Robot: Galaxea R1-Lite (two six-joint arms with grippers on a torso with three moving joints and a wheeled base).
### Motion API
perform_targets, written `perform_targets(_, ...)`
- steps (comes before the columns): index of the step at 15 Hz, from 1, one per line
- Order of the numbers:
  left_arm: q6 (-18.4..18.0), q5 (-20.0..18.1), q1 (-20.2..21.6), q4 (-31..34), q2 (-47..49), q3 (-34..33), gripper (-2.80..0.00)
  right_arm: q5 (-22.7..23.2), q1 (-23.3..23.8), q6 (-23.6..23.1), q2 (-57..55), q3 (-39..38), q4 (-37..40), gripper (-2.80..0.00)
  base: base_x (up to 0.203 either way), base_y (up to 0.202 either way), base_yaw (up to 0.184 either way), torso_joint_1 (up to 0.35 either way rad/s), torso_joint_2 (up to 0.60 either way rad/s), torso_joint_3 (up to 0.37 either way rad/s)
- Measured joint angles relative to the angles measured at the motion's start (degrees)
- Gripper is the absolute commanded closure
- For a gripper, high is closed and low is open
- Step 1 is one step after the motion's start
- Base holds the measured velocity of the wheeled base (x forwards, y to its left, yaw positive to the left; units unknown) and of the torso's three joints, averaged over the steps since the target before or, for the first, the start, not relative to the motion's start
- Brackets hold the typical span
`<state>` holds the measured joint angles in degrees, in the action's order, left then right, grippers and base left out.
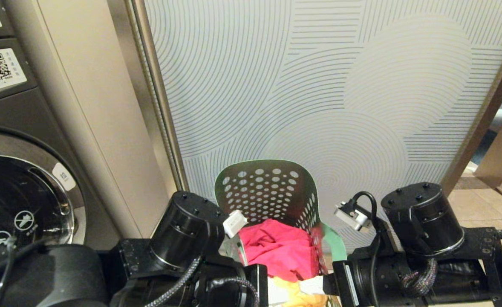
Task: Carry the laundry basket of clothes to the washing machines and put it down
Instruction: Pick up the clothes basket and put it beside the washing machine
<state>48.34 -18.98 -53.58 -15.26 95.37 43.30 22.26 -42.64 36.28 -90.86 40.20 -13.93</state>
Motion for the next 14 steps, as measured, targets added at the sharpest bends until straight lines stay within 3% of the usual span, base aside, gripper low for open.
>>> perform_targets(6,-0.1,0.2,-0.8,-0.1,0.1,-0.1,0.00,0.0,0.0,-0.1,-0.1,-0.2,-0.1,0.00,0.000,0.179,-0.001,0.003,0.00,0.001)
perform_targets(11,-0.3,0.3,-1.2,-1.3,0.2,-0.9,0.00,0.0,0.0,-0.1,-0.1,-0.8,-1.0,0.00,0.000,0.000,0.000,0.000,0.00,0.000)
perform_targets(14,-0.3,0.3,-1.3,-5.3,0.2,-3.1,0.00,0.0,0.0,-0.1,-0.1,-1.2,-1.5,0.00,0.000,0.000,0.000,0.000,0.00,0.000)
